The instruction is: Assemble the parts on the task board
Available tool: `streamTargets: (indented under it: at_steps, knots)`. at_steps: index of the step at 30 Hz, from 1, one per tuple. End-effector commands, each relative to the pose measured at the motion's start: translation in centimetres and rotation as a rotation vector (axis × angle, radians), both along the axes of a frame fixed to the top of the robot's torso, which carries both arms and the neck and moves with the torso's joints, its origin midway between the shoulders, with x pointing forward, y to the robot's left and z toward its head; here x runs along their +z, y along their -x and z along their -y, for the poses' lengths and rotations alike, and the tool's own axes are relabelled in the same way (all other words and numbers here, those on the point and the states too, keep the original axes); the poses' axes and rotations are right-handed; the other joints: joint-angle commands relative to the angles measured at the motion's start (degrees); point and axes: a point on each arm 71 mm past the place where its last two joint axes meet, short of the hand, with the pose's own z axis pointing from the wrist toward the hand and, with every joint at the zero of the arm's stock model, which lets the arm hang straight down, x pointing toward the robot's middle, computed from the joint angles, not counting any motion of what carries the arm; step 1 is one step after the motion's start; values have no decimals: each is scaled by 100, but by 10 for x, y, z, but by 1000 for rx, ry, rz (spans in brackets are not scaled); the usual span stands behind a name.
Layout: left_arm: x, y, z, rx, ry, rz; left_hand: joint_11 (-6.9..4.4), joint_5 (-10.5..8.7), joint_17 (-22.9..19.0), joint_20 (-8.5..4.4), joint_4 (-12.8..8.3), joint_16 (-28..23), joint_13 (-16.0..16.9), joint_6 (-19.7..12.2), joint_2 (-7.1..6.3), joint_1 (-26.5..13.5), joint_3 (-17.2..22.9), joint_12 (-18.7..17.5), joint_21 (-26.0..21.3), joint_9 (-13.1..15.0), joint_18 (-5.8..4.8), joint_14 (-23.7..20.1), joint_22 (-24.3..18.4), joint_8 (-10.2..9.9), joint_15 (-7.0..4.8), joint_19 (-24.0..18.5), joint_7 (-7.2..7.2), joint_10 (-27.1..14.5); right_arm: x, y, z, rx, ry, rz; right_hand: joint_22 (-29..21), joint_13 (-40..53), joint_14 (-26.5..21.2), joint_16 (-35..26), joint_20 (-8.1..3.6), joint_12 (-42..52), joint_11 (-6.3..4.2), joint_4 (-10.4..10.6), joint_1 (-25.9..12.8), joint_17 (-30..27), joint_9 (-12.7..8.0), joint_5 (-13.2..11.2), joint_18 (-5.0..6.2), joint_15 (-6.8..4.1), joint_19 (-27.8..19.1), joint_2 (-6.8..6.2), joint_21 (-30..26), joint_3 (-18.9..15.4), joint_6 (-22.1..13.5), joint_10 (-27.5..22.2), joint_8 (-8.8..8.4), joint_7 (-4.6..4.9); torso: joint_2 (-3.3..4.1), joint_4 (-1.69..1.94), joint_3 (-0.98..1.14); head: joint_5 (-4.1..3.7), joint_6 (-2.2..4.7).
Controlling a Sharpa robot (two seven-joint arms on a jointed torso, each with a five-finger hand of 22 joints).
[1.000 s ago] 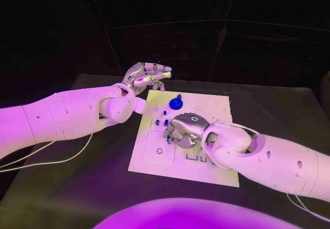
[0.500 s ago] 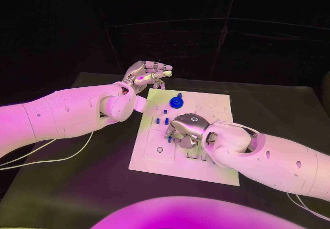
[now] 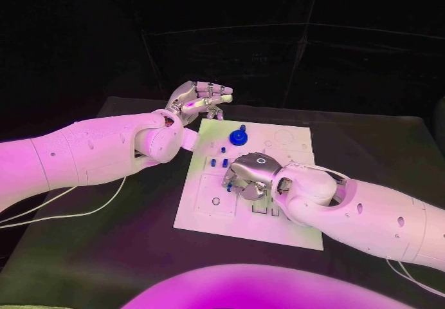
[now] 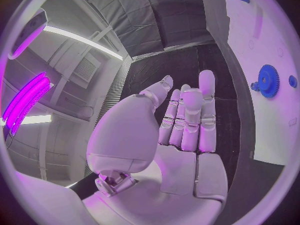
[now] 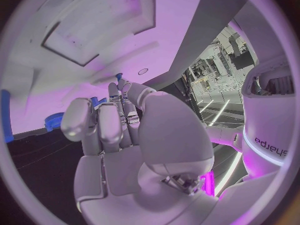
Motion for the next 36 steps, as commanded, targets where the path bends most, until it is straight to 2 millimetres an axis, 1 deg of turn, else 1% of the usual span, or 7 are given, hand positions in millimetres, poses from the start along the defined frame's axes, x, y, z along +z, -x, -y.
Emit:
streamTargets:
  at_steps: [1,13,17,21,25,31,36]
  knots:
    - [1,0,1,-11,9,2,-14,18,-5,13,0,-18,5,-25,1,1,20,29,-20,-9,32,-37,-5,13,14,-22,12,-45,0,1,-2,15,24,10,-13,7,123,27,17,1,30,-15,-59,-12,9,36,-13,-12,27,19,26,38,-7,3,-21,27,-1,-4,-2,2,-3]
    - [1,-1,0,-9,7,-1,-14,18,-5,13,0,-18,5,-25,1,1,20,29,-20,-9,32,-37,-5,13,14,-22,12,-45,-3,1,-2,12,42,14,-9,4,121,40,30,-23,45,-18,-206,-15,2,119,-14,4,23,-91,29,-12,-66,-50,-31,42,-3,0,-2,-3,-10]
    - [1,-1,0,-9,6,-2,-14,18,-5,13,0,-18,5,-25,1,1,20,29,-20,-9,32,-37,-5,13,14,-22,12,-45,-2,0,0,-6,23,24,-109,-37,101,21,107,-251,184,13,-412,-70,-28,291,-3,108,-28,-261,-23,-66,-478,-509,-48,163,1,0,-1,-6,-6]
    - [1,-1,-1,-8,6,-3,-14,18,-5,13,0,-18,5,-25,1,1,20,29,-20,-9,32,-37,-5,13,14,-22,12,-45,-1,-1,1,-12,6,26,-177,-29,92,25,160,-303,239,32,-515,-83,-22,293,11,156,-65,-349,-62,-141,-619,-670,-44,215,-3,2,-1,-15,-9]
    - [1,-1,-1,-7,5,-4,-12,19,-15,15,2,-20,4,-32,3,-4,20,36,-25,-9,33,-40,-8,13,16,-21,14,-54,2,0,1,-16,-33,36,-519,-23,58,-16,223,-327,309,48,-599,-173,-24,293,73,215,-219,-437,-242,-335,-875,-930,-46,286,-3,1,0,-17,-4]
    - [1,-1,-2,-5,4,-5,-12,19,-14,15,2,-19,4,-34,3,-6,20,37,-26,-9,33,-40,-9,13,16,-21,14,-57,8,2,10,-25,-98,45,-579,-10,42,-29,239,-258,313,61,-612,-218,-13,295,84,221,-233,-443,-286,-545,-998,-1023,-34,284,-5,-4,7,-32,16]
    - [1,-1,-3,-4,4,-5,-11,19,-14,15,2,-18,4,-34,4,-6,20,37,-26,-10,33,-40,-9,13,16,-21,15,-58,13,6,30,-63,-117,35,-572,2,32,-45,225,-145,282,68,-579,-261,4,325,83,200,-210,-381,-287,-637,-947,-961,-5,248,-10,-7,-1,-71,52]
